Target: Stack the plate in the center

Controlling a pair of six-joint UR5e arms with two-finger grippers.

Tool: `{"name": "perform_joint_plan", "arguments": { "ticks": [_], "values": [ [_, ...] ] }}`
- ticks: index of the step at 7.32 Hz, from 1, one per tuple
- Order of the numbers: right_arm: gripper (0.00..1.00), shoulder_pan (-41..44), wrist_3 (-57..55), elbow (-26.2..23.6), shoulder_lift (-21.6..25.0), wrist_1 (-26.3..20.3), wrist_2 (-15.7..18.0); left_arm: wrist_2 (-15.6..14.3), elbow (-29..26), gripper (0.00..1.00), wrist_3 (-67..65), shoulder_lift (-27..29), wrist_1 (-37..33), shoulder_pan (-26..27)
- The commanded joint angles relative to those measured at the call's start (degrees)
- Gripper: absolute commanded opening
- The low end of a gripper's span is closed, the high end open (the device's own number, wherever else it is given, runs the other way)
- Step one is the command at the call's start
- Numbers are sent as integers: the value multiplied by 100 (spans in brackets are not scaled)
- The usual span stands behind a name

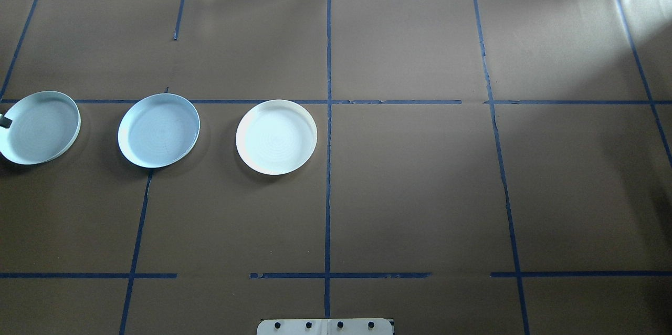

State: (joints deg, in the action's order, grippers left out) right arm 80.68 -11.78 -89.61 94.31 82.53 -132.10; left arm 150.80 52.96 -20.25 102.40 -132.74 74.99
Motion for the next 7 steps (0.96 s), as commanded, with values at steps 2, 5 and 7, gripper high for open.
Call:
{"name": "perform_joint_plan", "arguments": {
  "ticks": [2,5,7],
  "values": [
    [100,1,0,-4,0,0,0,-25,-189,58,-14,148,-6,-64],
    [100,1,0,-4,0,0,0,-42,-145,0,-6,148,2,-64],
    [100,-8,0,-4,0,0,0,1,221,0,-40,131,20,-55]
  ]
}}
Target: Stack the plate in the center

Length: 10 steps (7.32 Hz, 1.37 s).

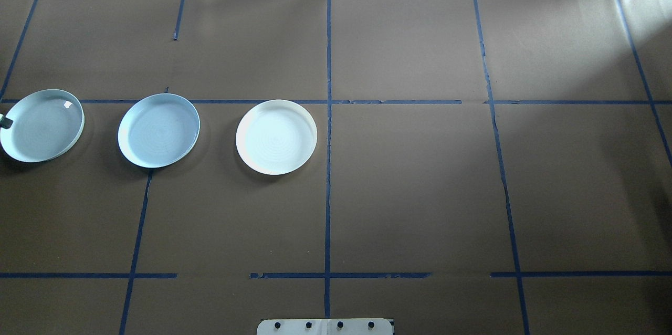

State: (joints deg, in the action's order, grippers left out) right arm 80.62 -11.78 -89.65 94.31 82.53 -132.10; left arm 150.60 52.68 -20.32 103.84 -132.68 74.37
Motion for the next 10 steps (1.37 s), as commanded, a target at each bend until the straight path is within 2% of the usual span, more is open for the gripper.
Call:
{"name": "perform_joint_plan", "arguments": {
  "ticks": [1,4,5,7,10],
  "values": [
    [100,-2,0,0,0,0,0,13,765,0,-42,-82,40,16],
    [100,6,0,0,0,0,0,22,1953,0,-1180,-83,67,-36],
    [100,6,0,0,0,0,0,-22,2131,0,-1376,-74,14,-367],
    [100,-2,0,0,0,0,0,-250,2194,0,-1387,-48,84,-984],
    [100,6,0,0,0,0,0,-251,2221,0,-1500,92,225,-1319]
  ]
}}
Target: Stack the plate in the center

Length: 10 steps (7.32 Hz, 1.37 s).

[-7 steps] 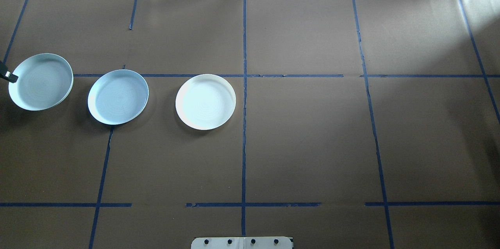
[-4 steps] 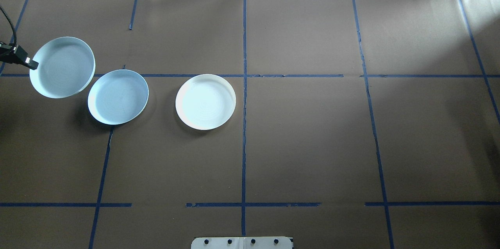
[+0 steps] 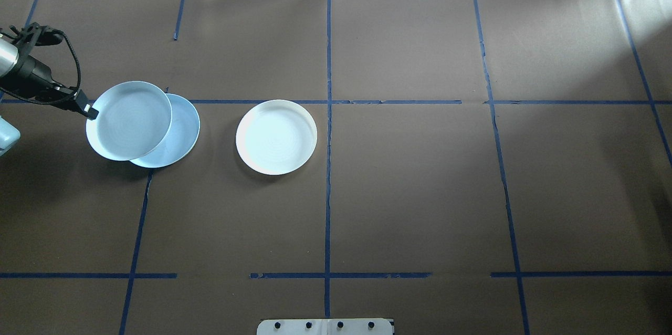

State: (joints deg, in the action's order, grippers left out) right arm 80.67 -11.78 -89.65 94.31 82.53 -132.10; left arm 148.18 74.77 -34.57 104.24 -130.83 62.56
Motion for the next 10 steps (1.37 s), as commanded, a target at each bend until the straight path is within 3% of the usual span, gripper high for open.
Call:
{"name": "perform_joint_plan", "arguments": {
  "ticks": [1,3,10],
  "values": [
    [100,2,0,0,0,0,0,-17,20,0,-111,131,40,-356],
    [100,-7,0,9,0,0,0,-201,2,0,-111,149,57,-376],
    [100,-7,0,9,0,0,0,-211,-77,0,-129,220,57,-376]
  ]
}}
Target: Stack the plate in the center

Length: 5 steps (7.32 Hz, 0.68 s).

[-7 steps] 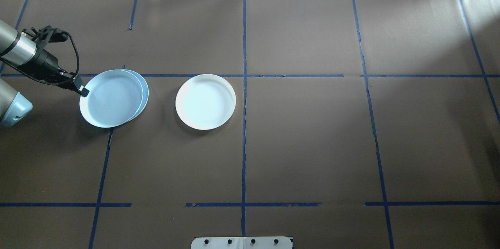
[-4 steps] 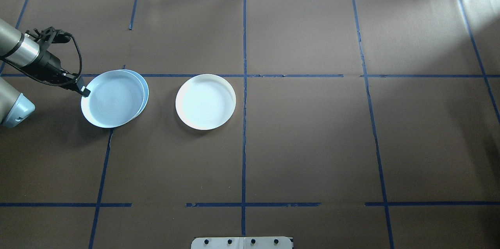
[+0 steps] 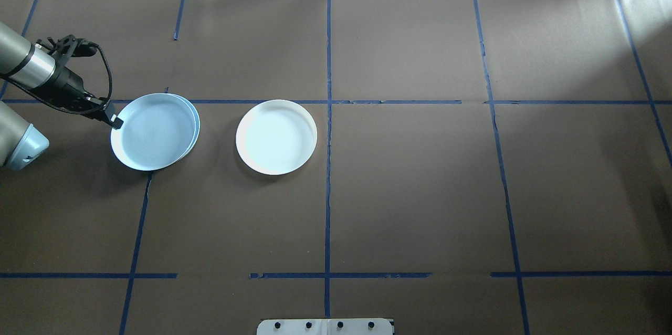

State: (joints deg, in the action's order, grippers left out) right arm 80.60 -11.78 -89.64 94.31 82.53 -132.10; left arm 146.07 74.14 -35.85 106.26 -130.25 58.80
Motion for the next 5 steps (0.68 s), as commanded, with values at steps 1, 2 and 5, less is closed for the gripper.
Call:
{"name": "perform_joint_plan", "arguments": {
  "ticks": [1,2,5],
  "values": [
    [100,8,0,-1,0,0,0,-9,-22,0,-1,18,0,0],
    [100,0,0,-1,0,0,0,-9,-31,0,-1,18,0,9],
    [100,8,0,-1,0,0,0,-123,-40,0,-1,26,0,9]
  ]
}}
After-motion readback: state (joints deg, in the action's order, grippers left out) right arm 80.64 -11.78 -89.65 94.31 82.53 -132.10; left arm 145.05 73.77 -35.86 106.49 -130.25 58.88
